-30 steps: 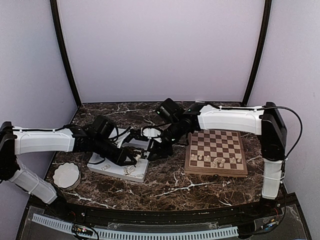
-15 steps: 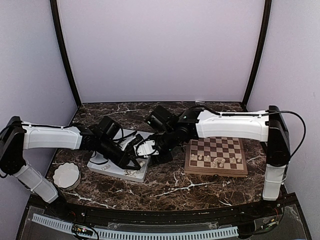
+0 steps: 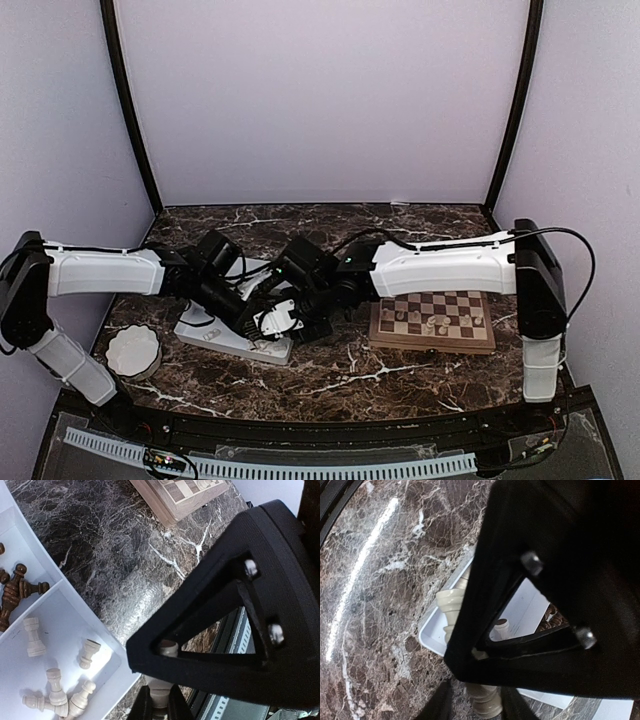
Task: Set up the chess pieces on the board
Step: Pass from the left arm to the right
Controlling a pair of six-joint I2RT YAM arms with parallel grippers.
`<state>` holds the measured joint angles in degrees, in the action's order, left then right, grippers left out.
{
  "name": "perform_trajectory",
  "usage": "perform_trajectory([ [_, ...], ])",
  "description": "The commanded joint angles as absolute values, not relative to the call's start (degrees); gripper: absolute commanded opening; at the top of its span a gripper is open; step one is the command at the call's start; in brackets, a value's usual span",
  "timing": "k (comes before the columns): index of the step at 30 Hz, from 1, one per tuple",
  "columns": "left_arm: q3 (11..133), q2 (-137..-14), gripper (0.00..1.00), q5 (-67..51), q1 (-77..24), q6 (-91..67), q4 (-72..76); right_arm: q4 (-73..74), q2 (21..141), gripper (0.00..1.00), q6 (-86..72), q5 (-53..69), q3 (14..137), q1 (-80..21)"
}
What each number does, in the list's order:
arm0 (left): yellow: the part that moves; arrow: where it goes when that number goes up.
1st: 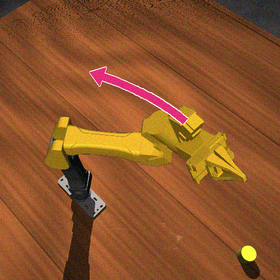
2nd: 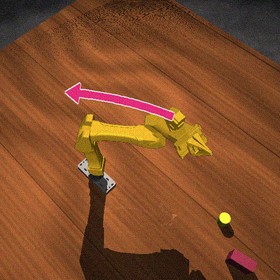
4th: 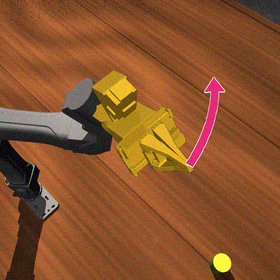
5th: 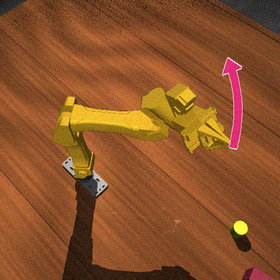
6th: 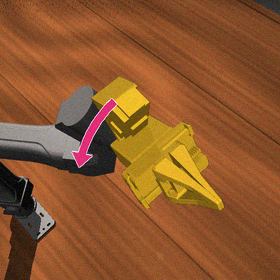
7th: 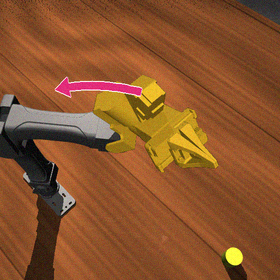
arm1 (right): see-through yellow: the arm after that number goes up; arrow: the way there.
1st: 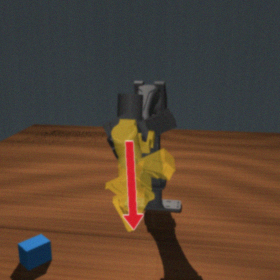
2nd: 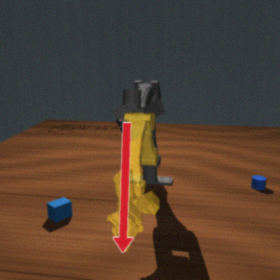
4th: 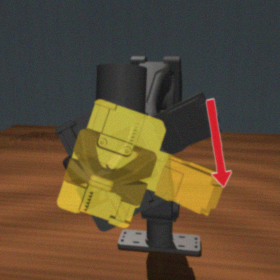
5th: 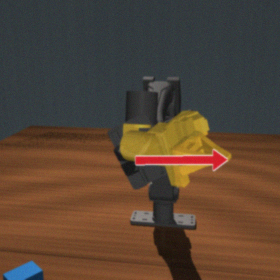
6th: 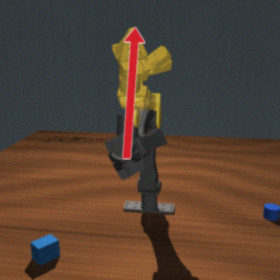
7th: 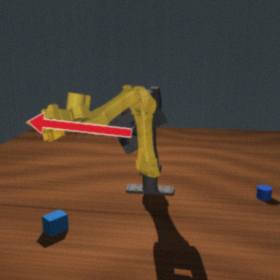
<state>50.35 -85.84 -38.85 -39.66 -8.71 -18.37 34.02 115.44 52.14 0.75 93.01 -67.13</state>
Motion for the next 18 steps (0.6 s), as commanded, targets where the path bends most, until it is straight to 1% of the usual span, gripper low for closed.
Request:
perform_trajectory([
  [1,51.72,-86.13,0.12,-38.11,-38.8,-7.13,-19.64,29.4,118.13,0.19,50.01,-4.43,94.66,-67.3],
  [2,51.45,-86.22,0.14,-37.69,-38.65,-6.95,-19.7,28.9,118.73,0.14,49.48,-5.56,94.94,-67.21],
  [3,51.3,-86.42,0.19,-36.84,-38.42,-6.9,-19.74,28.5,119.39,0.11,48.89,-6.45,95.38,-67.05],
  [7,50.22,-87.13,0.25,-35.79,-37.34,-6.63,-19.2,28.64,121.15,0.05,45.78,-6.72,97.31,-65.5],
  [10,49.73,-87.37,0.27,-35.33,-36.76,-6.52,-18.79,28.65,121.21,0.02,44.63,-5.67,97.15,-64.6],
  [16,49.86,-86.62,0.27,-33.01,-35.95,-7.09,-18.33,28.56,120.17,0.01,42.86,-4.03,95.52,-63.71],
  [18,49.8,-85.26,0.3,-32.11,-35.62,-8.64,-17.0,28.52,119.78,0.01,41.13,-2.96,95.22,-63.13],
])
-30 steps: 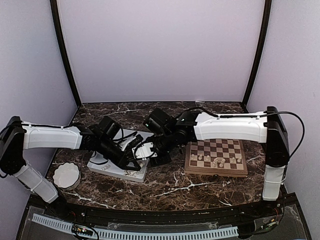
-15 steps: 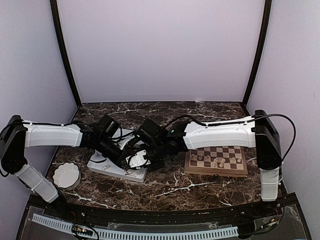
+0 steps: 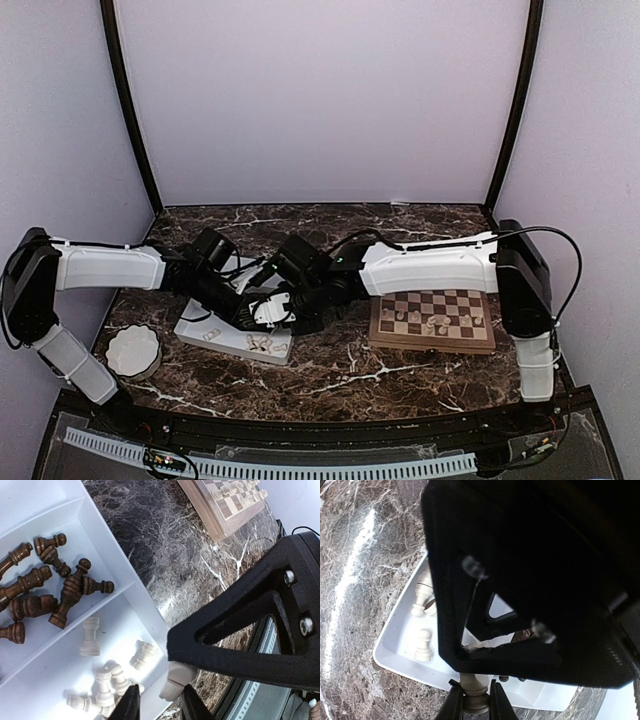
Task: Set up the chess pieces on the board
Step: Pass from the left arm to the right, then pass from the right arm to the left
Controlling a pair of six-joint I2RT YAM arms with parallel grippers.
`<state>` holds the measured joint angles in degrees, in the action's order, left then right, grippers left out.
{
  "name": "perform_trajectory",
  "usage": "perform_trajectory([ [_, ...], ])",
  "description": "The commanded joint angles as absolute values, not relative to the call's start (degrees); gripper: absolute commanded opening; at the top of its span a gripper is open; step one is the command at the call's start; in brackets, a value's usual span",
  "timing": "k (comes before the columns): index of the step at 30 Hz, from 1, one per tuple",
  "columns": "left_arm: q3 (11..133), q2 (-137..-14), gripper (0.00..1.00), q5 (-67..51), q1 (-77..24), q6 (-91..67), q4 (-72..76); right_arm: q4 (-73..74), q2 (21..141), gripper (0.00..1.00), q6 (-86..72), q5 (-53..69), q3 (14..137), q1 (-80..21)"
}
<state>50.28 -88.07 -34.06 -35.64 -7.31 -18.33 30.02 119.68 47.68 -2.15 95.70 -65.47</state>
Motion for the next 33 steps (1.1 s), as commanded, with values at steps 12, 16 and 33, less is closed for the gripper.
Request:
perform_trajectory([
  [12,38.84,-69.72,0.41,-32.14,-35.24,-31.53,14.02,23.64,114.3,0.01,22.89,9.47,92.31,-57.17],
  [16,38.88,-69.52,0.42,-30.77,-35.24,-34.69,15.65,22.62,112.89,0.01,19.43,12.43,91.76,-55.89],
  [33,37.42,-73.66,0.51,-25.41,-35.24,-44.99,21.98,22.06,110.31,0.02,13.8,21.23,92.46,-54.16],
])
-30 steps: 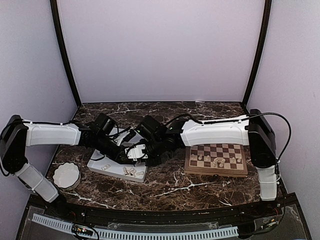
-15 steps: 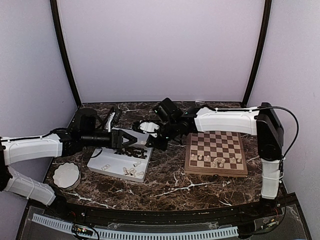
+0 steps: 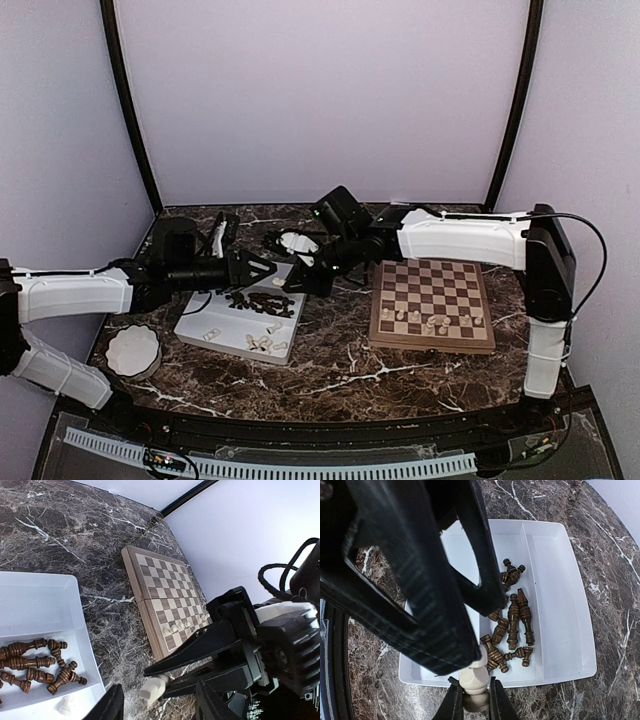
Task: Set up the chess pieces on the board
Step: Pass from the right arm to the left
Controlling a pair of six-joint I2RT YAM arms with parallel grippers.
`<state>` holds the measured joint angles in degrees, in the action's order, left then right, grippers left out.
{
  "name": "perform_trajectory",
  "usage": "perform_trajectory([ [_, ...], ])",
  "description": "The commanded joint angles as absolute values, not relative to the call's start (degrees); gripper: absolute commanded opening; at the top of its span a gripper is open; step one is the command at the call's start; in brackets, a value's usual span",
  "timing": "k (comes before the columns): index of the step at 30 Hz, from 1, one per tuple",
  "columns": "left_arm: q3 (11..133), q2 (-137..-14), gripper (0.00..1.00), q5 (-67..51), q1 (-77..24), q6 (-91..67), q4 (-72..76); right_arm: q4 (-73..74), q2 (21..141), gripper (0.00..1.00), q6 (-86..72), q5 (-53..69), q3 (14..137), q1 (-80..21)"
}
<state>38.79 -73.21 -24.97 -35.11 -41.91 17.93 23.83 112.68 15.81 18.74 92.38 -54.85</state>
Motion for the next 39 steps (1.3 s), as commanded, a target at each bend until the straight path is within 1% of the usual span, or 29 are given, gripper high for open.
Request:
perform_trajectory([
  [1,37.34,-73.79,0.51,-25.62,-35.2,-45.17,22.24,21.97,110.23,0.02,13.63,21.33,92.54,-54.08],
  [11,36.04,-76.72,0.42,-30.9,-35.22,-48.47,28.38,21.28,110.65,0.02,12.44,21.73,93.15,-53.61],
  [18,36.04,-77.52,0.4,-31.5,-35.24,-49.41,29.88,21.17,110.4,0.02,12.1,22.46,92.89,-53.61],
  [22,35.77,-78.14,0.29,-32.29,-35.24,-50.11,31.78,20.98,110.33,0.02,12.13,22.67,92.47,-53.61],
  [23,35.7,-78.23,0.25,-32.49,-35.2,-50.37,32.49,20.92,110.31,0.03,12.03,22.65,92.38,-53.61],
  [25,35.87,-78.67,0.2,-33.08,-35.24,-50.63,33.01,20.92,110.22,0.03,11.96,22.57,92.42,-53.59],
  [30,36.54,-79.51,0.17,-33.58,-35.24,-50.93,33.38,21.0,110.14,0.04,11.82,22.67,92.81,-53.53],
  [31,36.73,-79.57,0.14,-33.53,-35.24,-50.61,32.89,21.01,110.13,0.04,11.92,22.79,92.75,-53.53],
  [33,37.35,-79.76,0.1,-32.91,-35.24,-50.14,32.31,21.56,110.08,0.09,12.62,22.86,92.72,-53.5],
  [35,38.2,-79.61,0.07,-32.12,-35.28,-49.17,31.49,22.84,108.66,0.19,13.77,22.07,92.14,-52.78],
  [38,42.84,-79.33,0.03,-30.32,-35.64,-43.45,23.73,25.34,104.67,0.35,16.7,23.99,89.26,-48.26],
  [39,44.05,-79.22,0.03,-28.54,-36.27,-41.68,21.45,27.09,103.17,0.38,19.31,25.14,87.65,-46.28],
])
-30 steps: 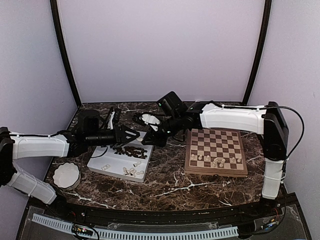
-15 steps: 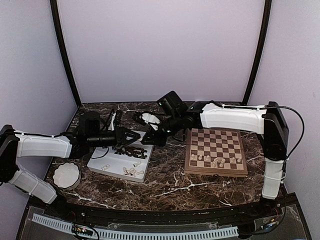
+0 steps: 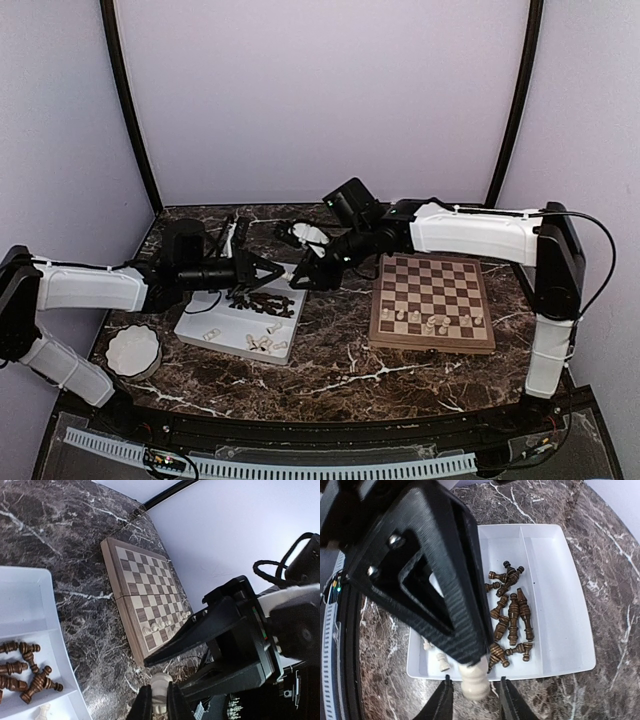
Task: Set up the chess pieces on the board
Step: Pass from the right arm to the left, then place the knight at b1.
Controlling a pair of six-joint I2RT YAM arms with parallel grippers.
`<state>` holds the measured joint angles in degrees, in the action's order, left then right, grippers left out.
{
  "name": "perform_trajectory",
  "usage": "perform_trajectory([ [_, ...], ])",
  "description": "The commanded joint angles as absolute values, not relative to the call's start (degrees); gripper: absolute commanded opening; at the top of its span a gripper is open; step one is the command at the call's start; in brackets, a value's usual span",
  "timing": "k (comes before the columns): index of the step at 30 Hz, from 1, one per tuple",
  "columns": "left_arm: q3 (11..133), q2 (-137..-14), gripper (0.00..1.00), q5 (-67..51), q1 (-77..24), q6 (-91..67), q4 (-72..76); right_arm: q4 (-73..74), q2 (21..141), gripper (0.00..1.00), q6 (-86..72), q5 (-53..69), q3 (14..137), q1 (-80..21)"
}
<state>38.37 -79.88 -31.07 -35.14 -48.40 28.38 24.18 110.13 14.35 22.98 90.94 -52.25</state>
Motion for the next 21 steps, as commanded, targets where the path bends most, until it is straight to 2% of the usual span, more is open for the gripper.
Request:
perform_trajectory([
  [1,46.63,-79.29,0.02,-27.5,-36.72,-37.75,17.29,29.58,101.44,0.4,22.8,25.98,86.01,-44.46],
  [9,65.97,-87.49,0.01,-16.21,-46.22,-13.61,-6.97,31.28,84.83,0.44,25.48,27.69,66.83,-20.87],
  [16,81.72,-99.88,0.0,-11.5,-53.04,-1.17,-17.44,23.4,72.42,0.43,19.29,30.17,51.87,1.85],
  [21,92.57,-109.53,0.0,-7.73,-58.1,6.34,-23.42,15.7,64.4,0.55,18.36,27.6,43.94,6.87],
])
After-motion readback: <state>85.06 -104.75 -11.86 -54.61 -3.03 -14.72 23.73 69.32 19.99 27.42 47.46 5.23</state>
